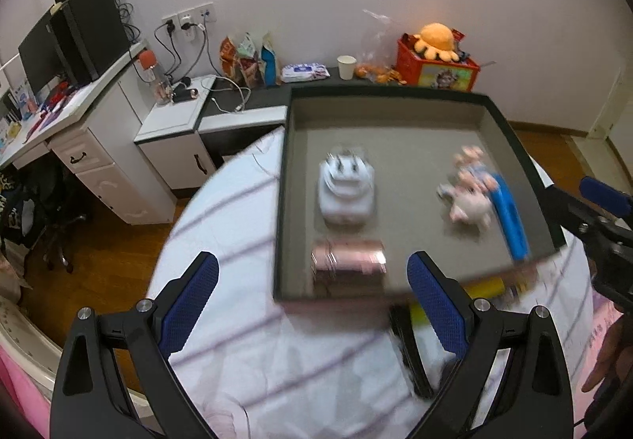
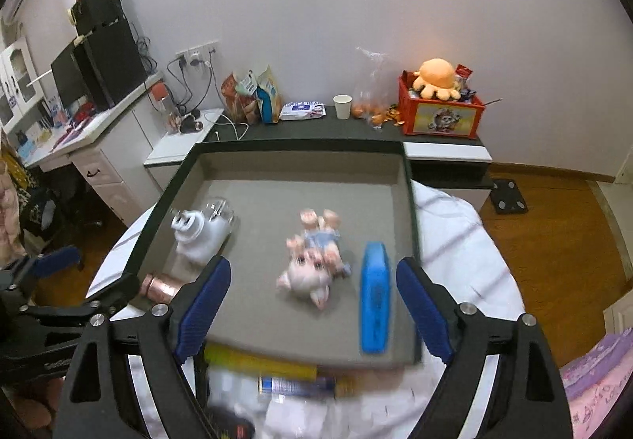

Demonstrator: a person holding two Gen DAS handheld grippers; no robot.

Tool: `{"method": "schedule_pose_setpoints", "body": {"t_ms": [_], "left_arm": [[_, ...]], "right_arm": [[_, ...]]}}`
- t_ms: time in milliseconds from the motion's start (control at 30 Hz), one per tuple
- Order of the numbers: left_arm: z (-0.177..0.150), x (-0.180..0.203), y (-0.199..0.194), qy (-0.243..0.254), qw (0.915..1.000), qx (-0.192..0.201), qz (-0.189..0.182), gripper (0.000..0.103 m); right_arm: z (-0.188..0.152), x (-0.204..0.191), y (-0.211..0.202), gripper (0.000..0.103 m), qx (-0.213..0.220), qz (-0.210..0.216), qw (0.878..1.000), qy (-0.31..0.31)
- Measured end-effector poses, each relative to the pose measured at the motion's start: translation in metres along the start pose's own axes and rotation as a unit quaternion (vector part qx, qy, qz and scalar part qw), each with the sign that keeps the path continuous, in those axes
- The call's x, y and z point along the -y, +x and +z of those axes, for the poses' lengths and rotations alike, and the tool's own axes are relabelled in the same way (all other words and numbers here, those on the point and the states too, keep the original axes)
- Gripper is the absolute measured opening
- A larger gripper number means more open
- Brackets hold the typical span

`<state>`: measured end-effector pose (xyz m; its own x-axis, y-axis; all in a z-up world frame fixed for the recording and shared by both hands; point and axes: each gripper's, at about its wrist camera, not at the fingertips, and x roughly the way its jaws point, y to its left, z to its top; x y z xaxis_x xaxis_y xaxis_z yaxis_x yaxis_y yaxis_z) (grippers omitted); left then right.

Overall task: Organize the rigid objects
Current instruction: 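Carry the doll into the box and open the right gripper, then move the left gripper to the black hair clip and grasp it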

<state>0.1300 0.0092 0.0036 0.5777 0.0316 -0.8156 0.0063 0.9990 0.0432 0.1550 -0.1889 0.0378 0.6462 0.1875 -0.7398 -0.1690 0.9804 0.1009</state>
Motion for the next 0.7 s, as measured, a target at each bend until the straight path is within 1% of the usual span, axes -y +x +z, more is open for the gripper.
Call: {"method": "schedule_pose_setpoints", "body": {"t_ms": [200,433,533,700], "left_arm": [[-0.041,0.017,-0.008,0.013,0.9996,-0.023,-0.007,0.098],[-0.07,0.022,-0.009,0.007,0.9994,-0.035,-0.001,0.098],[-0.074,0.023,-0.007,0.002,0.9992,-0.04,-0.003,0.098],[-0.071,0.03,0.004,0.001,0.9986,-0.052,-0.009,0.098]], "right_arm": [[-0.05,0.012,-0.036,0.087,-0.003,0.002,1.0,0.023],[-0.094,0.019,-0.044,0.087,-0.025,0.004,0.999,0.039],[-0.104,0.022,-0.046,0.087,-0.029,0.008,0.999,0.043],[-0.106,0.024,-0.048,0.087,-0.027,0.011,0.999,0.046]]}}
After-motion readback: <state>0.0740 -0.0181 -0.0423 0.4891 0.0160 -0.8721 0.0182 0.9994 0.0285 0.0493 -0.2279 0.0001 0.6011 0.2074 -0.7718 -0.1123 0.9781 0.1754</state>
